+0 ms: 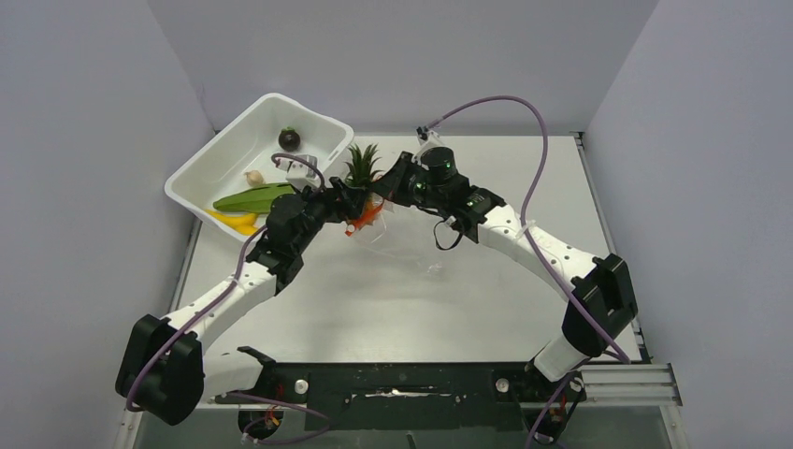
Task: Place the food in the zip-top bag and seal the zipper
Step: Place the fake fruit in the zipper food storage bag.
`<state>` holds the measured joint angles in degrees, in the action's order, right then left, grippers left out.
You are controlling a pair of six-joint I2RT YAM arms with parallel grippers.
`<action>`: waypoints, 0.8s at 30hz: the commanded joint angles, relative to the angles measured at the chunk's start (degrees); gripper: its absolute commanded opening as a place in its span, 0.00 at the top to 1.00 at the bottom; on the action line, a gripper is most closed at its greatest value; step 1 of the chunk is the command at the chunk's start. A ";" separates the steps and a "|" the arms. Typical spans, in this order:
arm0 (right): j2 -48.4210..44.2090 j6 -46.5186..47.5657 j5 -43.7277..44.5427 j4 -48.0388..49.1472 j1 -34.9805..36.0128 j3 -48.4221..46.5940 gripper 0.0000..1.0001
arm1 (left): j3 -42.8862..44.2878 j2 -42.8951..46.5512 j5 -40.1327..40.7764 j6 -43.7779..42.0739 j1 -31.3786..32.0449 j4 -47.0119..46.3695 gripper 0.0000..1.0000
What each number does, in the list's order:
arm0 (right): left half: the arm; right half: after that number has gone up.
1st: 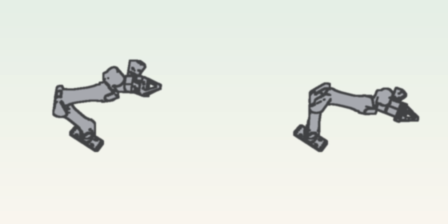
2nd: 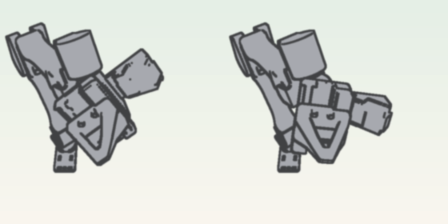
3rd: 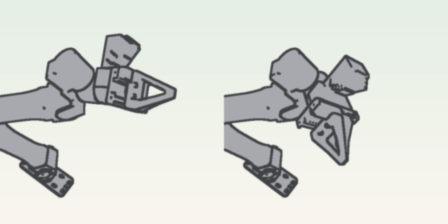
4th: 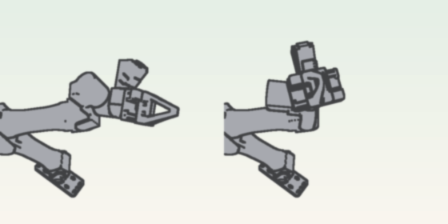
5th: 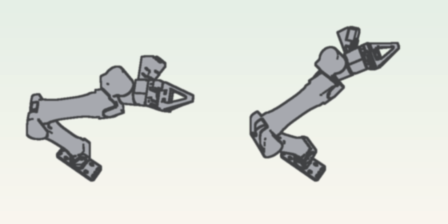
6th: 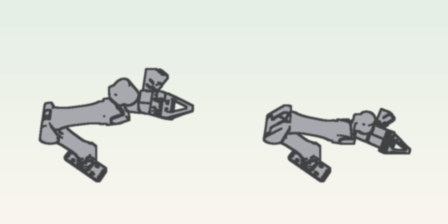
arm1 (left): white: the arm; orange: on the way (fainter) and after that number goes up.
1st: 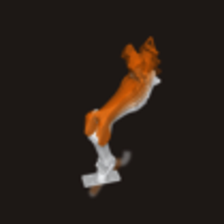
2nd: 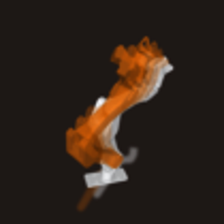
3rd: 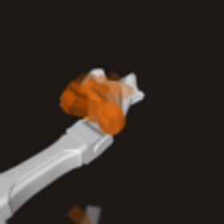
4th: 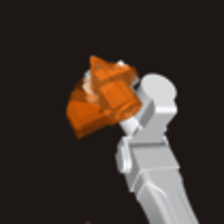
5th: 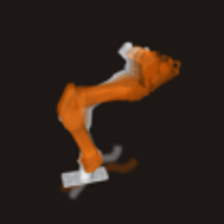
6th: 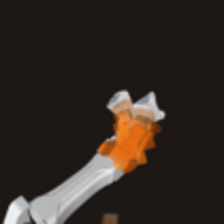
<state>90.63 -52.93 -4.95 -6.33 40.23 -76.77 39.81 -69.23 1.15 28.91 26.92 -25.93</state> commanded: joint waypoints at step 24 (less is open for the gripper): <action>-4.83 -4.86 -11.09 22.16 -1.45 13.43 1.00 | -11.15 8.30 -2.35 34.03 -3.58 -23.86 0.82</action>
<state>88.09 -55.33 -10.83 9.06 38.59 -64.29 28.21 -61.73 -0.05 63.42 22.79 -35.59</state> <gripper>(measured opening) 0.037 0.770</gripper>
